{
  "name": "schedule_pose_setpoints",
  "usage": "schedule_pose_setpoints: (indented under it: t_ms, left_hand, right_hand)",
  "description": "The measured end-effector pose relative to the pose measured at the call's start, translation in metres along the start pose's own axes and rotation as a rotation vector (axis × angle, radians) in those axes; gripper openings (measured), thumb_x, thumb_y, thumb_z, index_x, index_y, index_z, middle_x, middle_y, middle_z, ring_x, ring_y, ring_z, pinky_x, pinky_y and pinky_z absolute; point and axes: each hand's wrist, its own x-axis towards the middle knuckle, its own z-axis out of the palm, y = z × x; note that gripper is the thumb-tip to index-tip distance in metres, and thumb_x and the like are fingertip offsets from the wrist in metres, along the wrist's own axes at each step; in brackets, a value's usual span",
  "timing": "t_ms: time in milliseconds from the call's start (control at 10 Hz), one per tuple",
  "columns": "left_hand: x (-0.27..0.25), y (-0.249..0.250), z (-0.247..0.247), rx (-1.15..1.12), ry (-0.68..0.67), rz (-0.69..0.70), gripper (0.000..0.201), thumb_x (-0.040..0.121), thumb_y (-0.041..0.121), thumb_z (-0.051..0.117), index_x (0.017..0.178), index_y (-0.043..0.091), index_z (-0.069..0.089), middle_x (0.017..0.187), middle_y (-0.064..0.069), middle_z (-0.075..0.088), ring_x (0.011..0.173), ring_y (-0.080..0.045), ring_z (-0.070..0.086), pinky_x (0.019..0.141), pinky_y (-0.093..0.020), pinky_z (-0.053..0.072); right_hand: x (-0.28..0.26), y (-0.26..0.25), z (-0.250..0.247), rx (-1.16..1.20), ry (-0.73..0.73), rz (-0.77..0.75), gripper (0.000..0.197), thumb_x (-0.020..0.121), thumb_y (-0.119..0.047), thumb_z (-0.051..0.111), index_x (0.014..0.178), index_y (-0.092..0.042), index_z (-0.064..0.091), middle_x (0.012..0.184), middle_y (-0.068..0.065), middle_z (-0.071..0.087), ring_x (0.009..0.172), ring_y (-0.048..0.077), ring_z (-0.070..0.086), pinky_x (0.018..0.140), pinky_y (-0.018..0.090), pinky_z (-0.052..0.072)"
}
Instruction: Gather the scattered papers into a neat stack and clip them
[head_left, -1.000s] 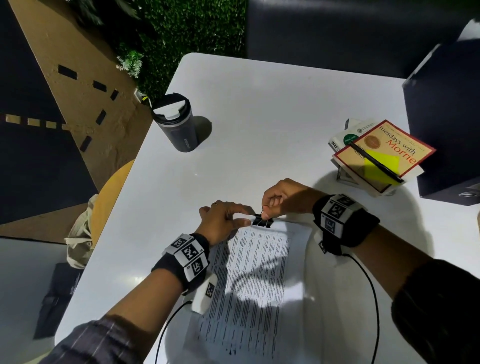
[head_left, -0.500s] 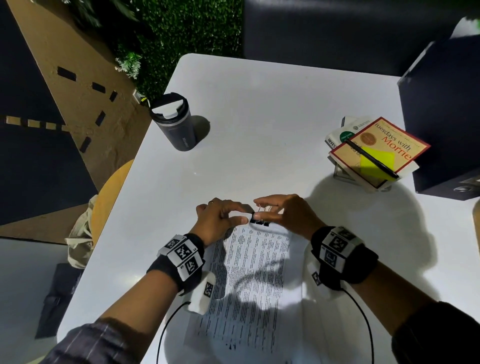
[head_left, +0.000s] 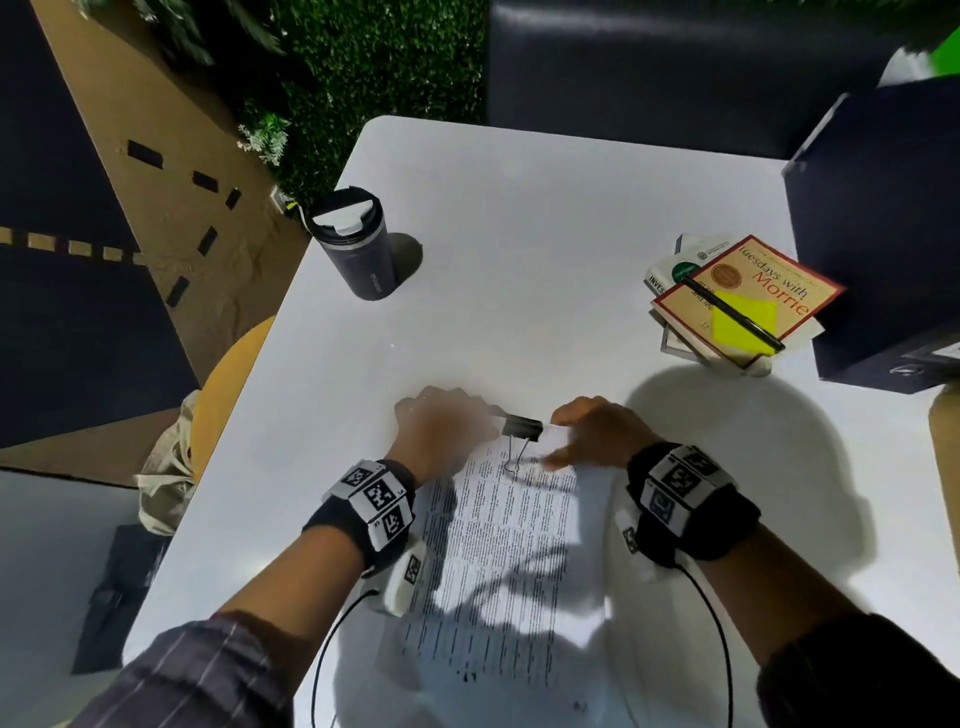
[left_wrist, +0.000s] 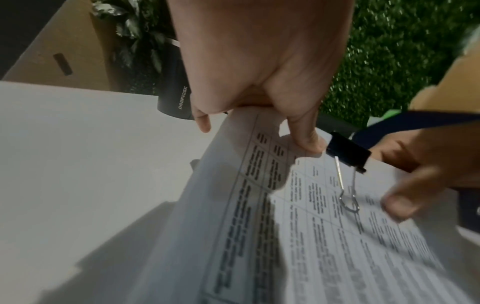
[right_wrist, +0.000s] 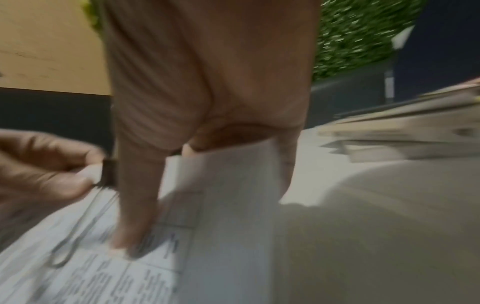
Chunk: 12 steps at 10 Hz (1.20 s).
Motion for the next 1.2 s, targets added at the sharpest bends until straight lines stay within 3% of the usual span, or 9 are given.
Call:
schedule_pose_setpoints:
  t_ms: [100,200,300,400,500,600,700,1000,1200]
  left_hand:
    - [0.003,-0.007,-0.002,0.225,-0.046,-0.078,0.051,0.075,0.058,0.069,0.123,0.048,0.056,0.132,0.009,0.05,0.132,-0.024,0.031,0.104,-0.042,0.019]
    - [-0.01,-0.014,-0.005,0.224,-0.088,-0.135,0.085,0.059,0.067,0.069,0.136,0.04,0.045,0.146,0.0,0.036,0.137,-0.031,0.027,0.109,-0.05,0.027]
    - [-0.057,-0.017,0.0,0.159,-0.06,-0.174,0.094,0.054,0.069,0.067,0.138,0.037,0.041,0.145,-0.005,0.03,0.133,-0.033,0.032,0.108,-0.044,0.028]
    - [-0.125,-0.023,0.01,0.111,-0.142,-0.173,0.101,0.052,0.062,0.072,0.139,0.039,0.026,0.134,0.005,0.034,0.128,-0.026,0.036,0.107,-0.042,0.032]
    - [-0.177,-0.03,0.03,0.187,-0.299,-0.135,0.101,0.059,0.055,0.062,0.141,0.043,0.002,0.133,0.004,0.044,0.124,-0.025,0.043,0.105,-0.038,0.037]
    - [-0.195,-0.032,0.046,0.204,-0.194,-0.128,0.08,0.076,0.032,0.05,0.135,0.051,-0.001,0.129,-0.008,0.036,0.106,-0.035,0.058,0.088,-0.041,0.05]
    - [-0.177,-0.031,0.041,0.269,-0.221,-0.117,0.09,0.073,0.013,0.065,0.14,0.041,0.01,0.129,-0.009,0.037,0.088,-0.036,0.064,0.074,-0.042,0.053]
    - [-0.026,-0.013,0.009,0.392,-0.129,-0.206,0.089,0.074,0.007,0.073,0.148,0.011,0.024,0.141,-0.019,0.033,0.116,-0.044,0.052,0.095,-0.046,0.045]
    - [-0.009,-0.004,-0.001,0.353,-0.113,-0.202,0.096,0.074,0.004,0.074,0.151,0.011,0.018,0.147,-0.02,0.031,0.125,-0.041,0.046,0.101,-0.046,0.04]
  right_hand:
    - [-0.004,0.027,0.006,0.251,0.164,0.031,0.033,0.072,-0.018,0.078,0.102,-0.02,0.066,0.108,0.005,0.068,0.093,0.02,0.06,0.075,0.022,0.038]
    - [-0.016,0.045,0.022,0.28,0.257,0.086,0.051,0.073,-0.012,0.076,0.122,-0.014,0.06,0.118,0.009,0.065,0.098,0.024,0.061,0.084,0.028,0.045]
    - [-0.05,0.047,0.054,0.227,0.358,0.19,0.048,0.076,-0.017,0.073,0.121,-0.012,0.056,0.116,0.01,0.063,0.106,0.031,0.061,0.085,0.034,0.046]
    - [-0.103,0.039,0.101,0.317,0.187,0.274,0.031,0.078,-0.043,0.071,0.097,-0.02,0.062,0.092,0.002,0.071,0.09,0.025,0.068,0.075,0.03,0.05]
    - [-0.145,0.028,0.143,0.657,-0.108,0.242,0.037,0.071,-0.053,0.072,0.084,-0.02,0.058,0.062,-0.001,0.067,0.053,0.009,0.063,0.048,0.023,0.047]
    - [-0.158,0.02,0.168,0.981,-0.137,0.234,0.027,0.084,-0.017,0.068,0.11,-0.016,0.058,0.069,0.005,0.073,0.052,0.02,0.066,0.044,0.026,0.045]
    - [-0.141,0.02,0.168,1.048,-0.028,0.243,0.021,0.087,-0.003,0.063,0.106,-0.009,0.057,0.07,0.014,0.067,0.039,0.022,0.062,0.037,0.025,0.046]
    - [-0.031,0.035,0.068,0.957,0.271,0.272,0.02,0.086,-0.003,0.061,0.073,-0.006,0.047,0.061,0.012,0.049,0.032,0.019,0.059,0.032,0.022,0.044]
    - [-0.014,0.034,0.056,0.964,0.305,0.357,0.032,0.085,-0.013,0.065,0.071,-0.01,0.037,0.061,0.014,0.044,0.027,0.012,0.054,0.031,0.017,0.039]
